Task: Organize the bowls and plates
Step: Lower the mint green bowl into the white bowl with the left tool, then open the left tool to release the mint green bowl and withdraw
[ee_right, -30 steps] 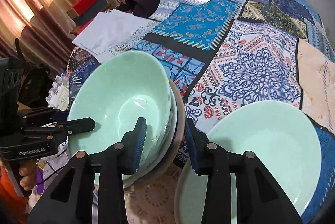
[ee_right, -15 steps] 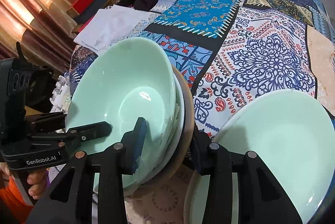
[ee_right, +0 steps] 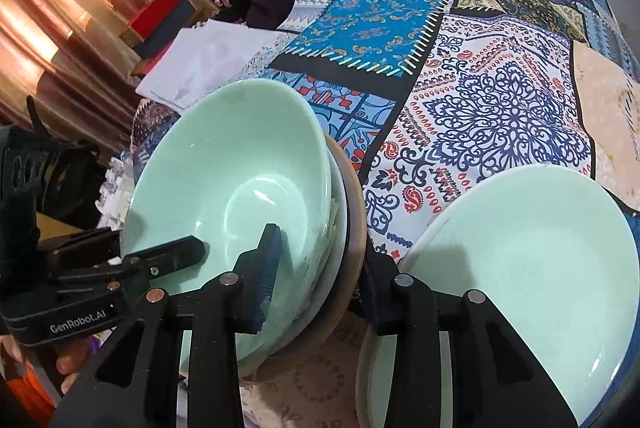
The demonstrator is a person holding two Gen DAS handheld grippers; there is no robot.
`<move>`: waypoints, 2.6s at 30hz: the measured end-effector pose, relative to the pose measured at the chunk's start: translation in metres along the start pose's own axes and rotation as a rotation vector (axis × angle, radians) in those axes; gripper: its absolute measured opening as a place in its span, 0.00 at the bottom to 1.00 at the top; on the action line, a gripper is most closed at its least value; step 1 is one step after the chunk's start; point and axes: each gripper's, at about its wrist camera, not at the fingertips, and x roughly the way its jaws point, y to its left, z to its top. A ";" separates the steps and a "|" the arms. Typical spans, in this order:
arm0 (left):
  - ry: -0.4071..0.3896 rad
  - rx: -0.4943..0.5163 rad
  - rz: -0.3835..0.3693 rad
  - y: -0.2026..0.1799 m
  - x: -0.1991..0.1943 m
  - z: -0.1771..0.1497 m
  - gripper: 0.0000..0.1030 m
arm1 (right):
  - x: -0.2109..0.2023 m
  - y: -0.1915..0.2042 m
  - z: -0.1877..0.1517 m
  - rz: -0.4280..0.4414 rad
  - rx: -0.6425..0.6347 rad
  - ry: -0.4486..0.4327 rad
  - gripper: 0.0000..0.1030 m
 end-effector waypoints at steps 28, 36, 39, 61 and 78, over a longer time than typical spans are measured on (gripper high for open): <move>-0.105 0.115 -0.046 -0.082 -0.047 0.019 0.37 | -0.091 -0.032 -0.002 -0.050 0.072 -0.210 0.32; -0.086 0.159 -0.077 -0.118 -0.037 0.021 0.37 | -0.112 -0.061 -0.021 -0.079 0.142 -0.234 0.32; -0.072 0.183 -0.085 -0.132 -0.031 0.019 0.37 | -0.119 -0.071 -0.028 -0.092 0.166 -0.240 0.32; 0.077 0.286 -0.103 -0.186 0.027 0.007 0.37 | -0.120 -0.125 -0.067 -0.128 0.307 -0.192 0.32; 0.030 0.268 -0.108 -0.174 0.022 0.009 0.37 | -0.127 -0.125 -0.074 -0.149 0.297 -0.229 0.43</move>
